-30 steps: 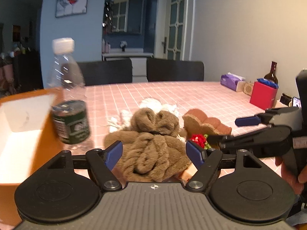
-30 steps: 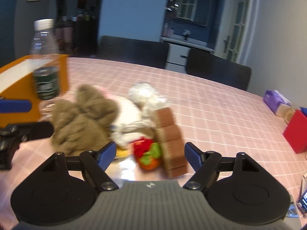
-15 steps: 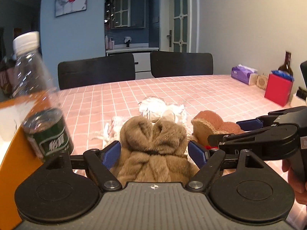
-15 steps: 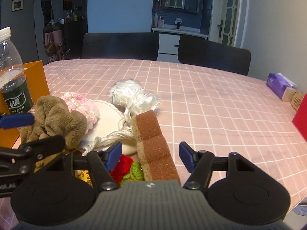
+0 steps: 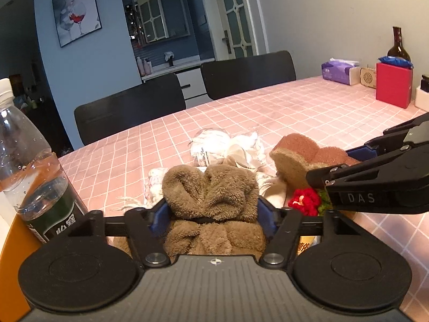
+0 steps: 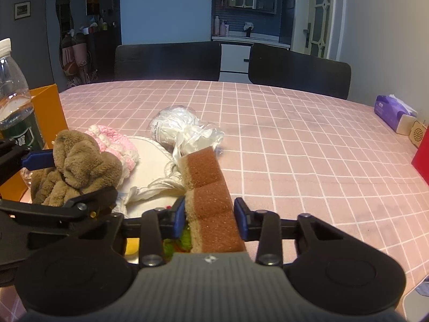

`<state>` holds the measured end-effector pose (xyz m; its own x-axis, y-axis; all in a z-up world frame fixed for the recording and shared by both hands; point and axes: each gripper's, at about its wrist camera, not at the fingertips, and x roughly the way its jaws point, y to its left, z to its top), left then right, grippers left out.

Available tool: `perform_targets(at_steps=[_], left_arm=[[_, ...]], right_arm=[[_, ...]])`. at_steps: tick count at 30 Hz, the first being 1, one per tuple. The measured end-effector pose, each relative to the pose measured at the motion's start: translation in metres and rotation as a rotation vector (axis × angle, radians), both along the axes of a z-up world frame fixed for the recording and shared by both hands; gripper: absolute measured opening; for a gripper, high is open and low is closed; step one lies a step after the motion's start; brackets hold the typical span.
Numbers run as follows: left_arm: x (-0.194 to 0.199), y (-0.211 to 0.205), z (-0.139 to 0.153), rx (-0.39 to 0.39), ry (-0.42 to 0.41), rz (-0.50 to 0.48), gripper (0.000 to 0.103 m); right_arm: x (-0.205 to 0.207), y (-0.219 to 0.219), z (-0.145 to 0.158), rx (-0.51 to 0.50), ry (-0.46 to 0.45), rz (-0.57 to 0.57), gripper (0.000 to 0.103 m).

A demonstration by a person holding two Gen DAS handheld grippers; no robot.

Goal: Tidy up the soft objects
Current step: 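Grasp the brown towel bear with the left tool while the right tool grasps the bear sponge, then lift the towel bear with the left tool while the right tool carries the sponge toward the box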

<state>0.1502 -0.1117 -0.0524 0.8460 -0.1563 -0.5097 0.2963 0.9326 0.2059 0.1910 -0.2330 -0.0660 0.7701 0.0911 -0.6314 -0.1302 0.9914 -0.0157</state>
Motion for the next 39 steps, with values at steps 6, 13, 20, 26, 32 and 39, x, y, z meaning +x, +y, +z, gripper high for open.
perform_targets(at_steps=[6, 13, 20, 26, 32, 39], left_arm=[[-0.008, 0.009, 0.009, -0.043, -0.023, 0.001, 0.058], [-0.027, 0.019, 0.026, -0.109, -0.058, 0.018, 0.057], [-0.052, 0.030, 0.046, -0.146, -0.089, 0.026, 0.057], [-0.074, 0.041, 0.065, -0.184, -0.121, 0.018, 0.057], [-0.096, 0.055, 0.082, -0.215, -0.142, -0.002, 0.057], [-0.117, 0.082, 0.102, -0.225, -0.180, 0.005, 0.057]], right_arm=[[-0.009, 0.002, 0.009, -0.037, -0.050, -0.005, 0.036], [-0.029, 0.001, 0.026, -0.058, -0.105, -0.005, 0.036], [-0.054, 0.005, 0.043, -0.054, -0.149, 0.027, 0.036], [-0.079, 0.011, 0.062, -0.046, -0.200, 0.068, 0.036], [-0.099, 0.026, 0.073, -0.002, -0.195, 0.159, 0.036], [-0.114, 0.046, 0.085, 0.001, -0.203, 0.239, 0.036]])
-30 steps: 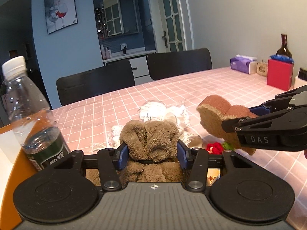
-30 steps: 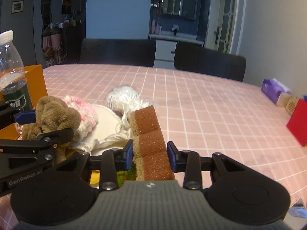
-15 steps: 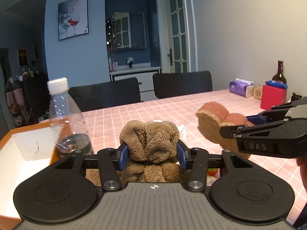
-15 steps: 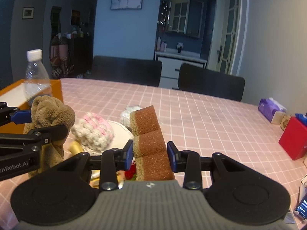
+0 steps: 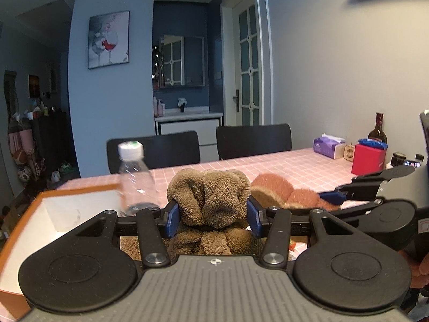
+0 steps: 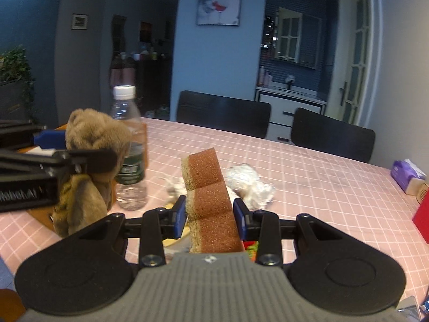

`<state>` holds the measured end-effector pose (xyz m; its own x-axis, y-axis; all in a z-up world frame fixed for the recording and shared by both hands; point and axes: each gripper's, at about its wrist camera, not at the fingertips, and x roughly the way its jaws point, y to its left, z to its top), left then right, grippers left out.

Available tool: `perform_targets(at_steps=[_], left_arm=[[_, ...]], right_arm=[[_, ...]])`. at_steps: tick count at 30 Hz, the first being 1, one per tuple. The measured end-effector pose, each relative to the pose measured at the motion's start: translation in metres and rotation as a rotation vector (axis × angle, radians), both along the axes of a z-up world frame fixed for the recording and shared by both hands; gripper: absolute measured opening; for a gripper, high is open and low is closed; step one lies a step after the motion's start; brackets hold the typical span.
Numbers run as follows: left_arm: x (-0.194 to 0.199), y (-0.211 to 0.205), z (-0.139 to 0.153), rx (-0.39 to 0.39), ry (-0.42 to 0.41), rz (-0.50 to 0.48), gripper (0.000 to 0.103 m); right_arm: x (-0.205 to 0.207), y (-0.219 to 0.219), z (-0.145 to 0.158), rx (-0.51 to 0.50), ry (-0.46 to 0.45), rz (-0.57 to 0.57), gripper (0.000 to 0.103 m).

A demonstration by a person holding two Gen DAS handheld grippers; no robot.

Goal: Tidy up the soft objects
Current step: 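Lift the towel bear with the left tool while the right tool carries the sponge toward the box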

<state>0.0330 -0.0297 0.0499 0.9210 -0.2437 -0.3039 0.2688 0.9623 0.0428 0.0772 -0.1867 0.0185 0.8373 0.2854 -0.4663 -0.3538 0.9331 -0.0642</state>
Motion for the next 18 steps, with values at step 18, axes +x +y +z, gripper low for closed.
perform_targets(at_steps=[18], left_arm=[[-0.003, 0.078, 0.030, 0.021, -0.062, 0.170, 0.057]], right_arm=[[-0.021, 0.086, 0.028, 0.000, -0.060, 0.291, 0.030]])
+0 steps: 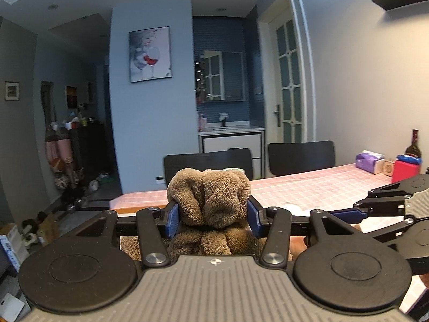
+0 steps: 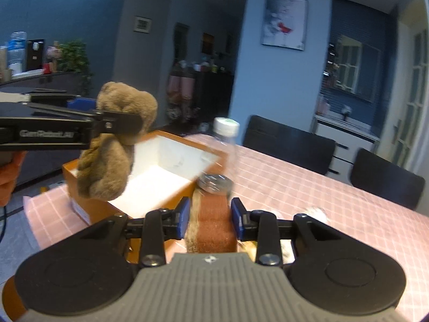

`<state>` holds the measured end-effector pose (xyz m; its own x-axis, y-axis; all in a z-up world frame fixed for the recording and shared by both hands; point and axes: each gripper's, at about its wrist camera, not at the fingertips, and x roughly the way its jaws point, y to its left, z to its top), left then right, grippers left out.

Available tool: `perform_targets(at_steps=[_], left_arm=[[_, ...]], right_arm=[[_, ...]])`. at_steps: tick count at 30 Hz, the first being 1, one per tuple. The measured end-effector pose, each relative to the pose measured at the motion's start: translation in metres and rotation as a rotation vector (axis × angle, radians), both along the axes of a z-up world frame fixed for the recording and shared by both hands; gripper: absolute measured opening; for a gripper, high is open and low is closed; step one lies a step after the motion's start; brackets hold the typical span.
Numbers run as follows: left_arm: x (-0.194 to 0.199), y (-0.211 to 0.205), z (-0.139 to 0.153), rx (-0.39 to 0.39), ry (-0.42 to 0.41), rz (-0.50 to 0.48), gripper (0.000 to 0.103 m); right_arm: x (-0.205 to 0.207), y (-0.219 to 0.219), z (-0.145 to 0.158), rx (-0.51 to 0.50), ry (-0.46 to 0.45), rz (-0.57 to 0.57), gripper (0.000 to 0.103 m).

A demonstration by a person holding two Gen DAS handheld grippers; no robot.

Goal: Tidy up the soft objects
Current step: 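Lift the towel bear with the left tool while the right tool carries the sponge toward the box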

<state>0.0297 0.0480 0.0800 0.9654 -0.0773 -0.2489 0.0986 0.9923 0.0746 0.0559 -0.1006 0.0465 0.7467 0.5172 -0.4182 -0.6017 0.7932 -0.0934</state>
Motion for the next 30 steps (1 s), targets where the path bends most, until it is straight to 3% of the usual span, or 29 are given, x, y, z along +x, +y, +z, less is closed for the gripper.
perform_targets(at_steps=[4, 7, 10, 14, 15, 19, 21, 24, 30], left_arm=[[0.011, 0.024, 0.004, -0.022, 0.029, 0.033, 0.057], [0.022, 0.039, 0.000, -0.022, 0.065, 0.067, 0.057], [0.026, 0.051, -0.010, -0.034, 0.092, 0.090, 0.057], [0.011, 0.053, -0.021, -0.074, 0.082, 0.050, 0.057], [0.008, 0.051, -0.023, -0.070, 0.083, 0.038, 0.057], [-0.002, 0.043, -0.029, -0.036, 0.075, 0.020, 0.057], [-0.003, 0.043, -0.028, -0.029, 0.068, 0.024, 0.057], [-0.002, 0.042, -0.029, -0.024, 0.071, 0.024, 0.057], [0.002, 0.040, -0.028, -0.011, 0.081, 0.020, 0.057]], right_arm=[[0.015, 0.025, 0.007, -0.001, 0.007, 0.050, 0.012], [0.037, 0.046, 0.006, 0.004, 0.065, 0.087, 0.005], [0.056, 0.059, 0.001, -0.012, 0.102, 0.078, 0.005], [0.057, 0.060, -0.016, -0.043, 0.170, 0.085, 0.008], [0.055, 0.057, -0.021, -0.056, 0.186, 0.088, 0.012], [0.046, 0.039, -0.045, -0.084, 0.276, 0.029, 0.052], [0.037, 0.031, -0.054, -0.085, 0.334, -0.015, 0.062], [0.024, 0.020, -0.068, -0.066, 0.428, -0.058, 0.096], [0.010, 0.022, -0.097, -0.097, 0.614, -0.113, 0.098]])
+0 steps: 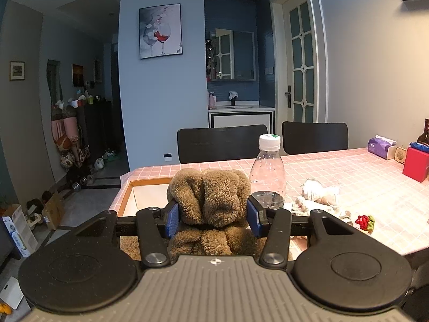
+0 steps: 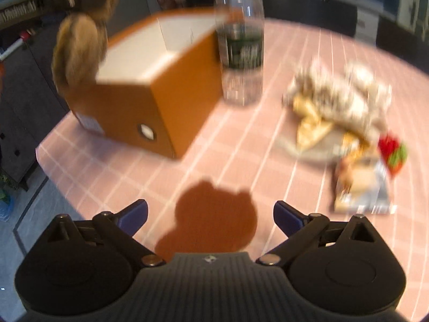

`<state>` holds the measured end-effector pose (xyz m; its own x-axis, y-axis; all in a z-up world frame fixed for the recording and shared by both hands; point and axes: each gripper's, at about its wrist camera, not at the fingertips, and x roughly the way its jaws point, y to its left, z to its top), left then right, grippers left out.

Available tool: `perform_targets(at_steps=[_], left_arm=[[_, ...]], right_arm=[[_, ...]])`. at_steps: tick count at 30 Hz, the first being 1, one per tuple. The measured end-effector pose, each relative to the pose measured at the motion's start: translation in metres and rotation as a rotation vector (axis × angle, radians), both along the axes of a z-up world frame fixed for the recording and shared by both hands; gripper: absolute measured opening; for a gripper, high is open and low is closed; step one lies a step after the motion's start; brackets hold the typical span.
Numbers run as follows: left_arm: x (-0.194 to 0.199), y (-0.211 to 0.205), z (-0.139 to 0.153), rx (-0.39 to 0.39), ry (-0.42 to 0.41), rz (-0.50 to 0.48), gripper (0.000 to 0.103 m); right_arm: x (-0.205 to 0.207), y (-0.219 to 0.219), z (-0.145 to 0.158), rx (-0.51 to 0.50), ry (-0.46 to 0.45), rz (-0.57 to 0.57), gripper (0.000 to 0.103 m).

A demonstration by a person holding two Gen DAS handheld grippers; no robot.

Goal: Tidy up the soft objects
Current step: 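Lift the towel bear with the left tool while the right tool carries the sponge toward the box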

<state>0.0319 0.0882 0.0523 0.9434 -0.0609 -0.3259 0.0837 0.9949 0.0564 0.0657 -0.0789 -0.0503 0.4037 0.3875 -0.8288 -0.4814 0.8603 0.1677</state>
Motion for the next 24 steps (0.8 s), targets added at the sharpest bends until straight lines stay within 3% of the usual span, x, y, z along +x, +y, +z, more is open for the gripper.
perform_targets(at_steps=[5, 15, 20, 24], left_arm=[[0.002, 0.001, 0.002, 0.004, 0.002, -0.001, 0.057], [0.002, 0.004, 0.005, 0.001, 0.003, -0.002, 0.057], [0.002, 0.004, 0.006, 0.000, 0.006, -0.001, 0.057], [0.005, 0.005, 0.007, 0.002, 0.009, -0.003, 0.057]], right_arm=[[-0.003, 0.000, -0.016, -0.029, 0.040, -0.024, 0.096], [-0.002, 0.002, -0.014, -0.031, 0.043, -0.022, 0.073], [-0.003, 0.000, 0.000, -0.015, -0.013, -0.007, 0.069], [-0.001, -0.003, 0.029, 0.007, -0.099, 0.009, 0.068]])
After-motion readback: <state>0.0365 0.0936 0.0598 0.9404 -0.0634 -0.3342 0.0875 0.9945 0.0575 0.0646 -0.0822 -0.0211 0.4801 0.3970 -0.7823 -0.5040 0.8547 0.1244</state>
